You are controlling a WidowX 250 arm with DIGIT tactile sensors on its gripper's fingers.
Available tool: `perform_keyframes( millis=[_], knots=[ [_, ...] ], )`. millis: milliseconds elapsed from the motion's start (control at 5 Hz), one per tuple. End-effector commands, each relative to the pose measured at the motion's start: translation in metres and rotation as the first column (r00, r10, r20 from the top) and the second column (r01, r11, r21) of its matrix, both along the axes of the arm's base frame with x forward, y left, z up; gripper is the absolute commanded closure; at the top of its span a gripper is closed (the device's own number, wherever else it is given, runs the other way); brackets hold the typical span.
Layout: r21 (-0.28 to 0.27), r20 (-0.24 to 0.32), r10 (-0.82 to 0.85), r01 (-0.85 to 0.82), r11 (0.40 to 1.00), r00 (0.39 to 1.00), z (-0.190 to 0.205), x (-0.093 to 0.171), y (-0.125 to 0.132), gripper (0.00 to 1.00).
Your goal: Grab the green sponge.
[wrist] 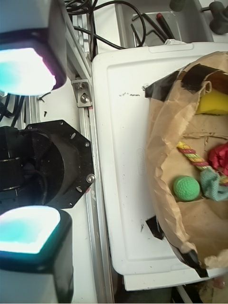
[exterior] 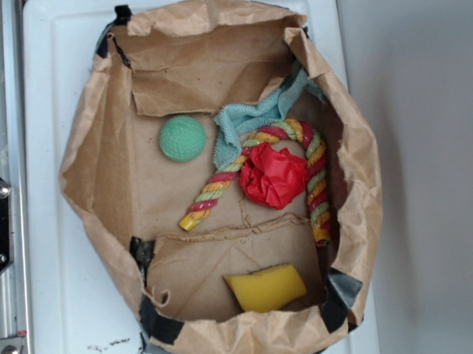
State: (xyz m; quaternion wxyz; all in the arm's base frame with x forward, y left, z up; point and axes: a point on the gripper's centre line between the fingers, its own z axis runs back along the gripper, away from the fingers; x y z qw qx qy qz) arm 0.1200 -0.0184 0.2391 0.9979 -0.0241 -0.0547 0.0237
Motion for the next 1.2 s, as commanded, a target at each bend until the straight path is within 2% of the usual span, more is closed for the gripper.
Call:
perform_keyframes(
  millis=[0,200,400,800,1000],
  knots=[
    [-0.050,0.096,0.105,-0.101,0.994,0.990,-0.022,0.083,-0.010,0.00],
    [-0.046,0.074,0.195,-0.192,0.980,0.978,-0.043,0.112,0.005,0.00],
    [-0.065,0.017,0.305,-0.303,0.951,0.952,-0.075,0.141,0.021,0.00],
    [-0.079,-0.037,0.392,-0.393,0.916,0.919,-0.115,0.172,0.015,0.00],
    [-0.062,-0.046,0.342,-0.344,0.937,0.939,-0.113,0.174,0.008,0.00]
  ],
)
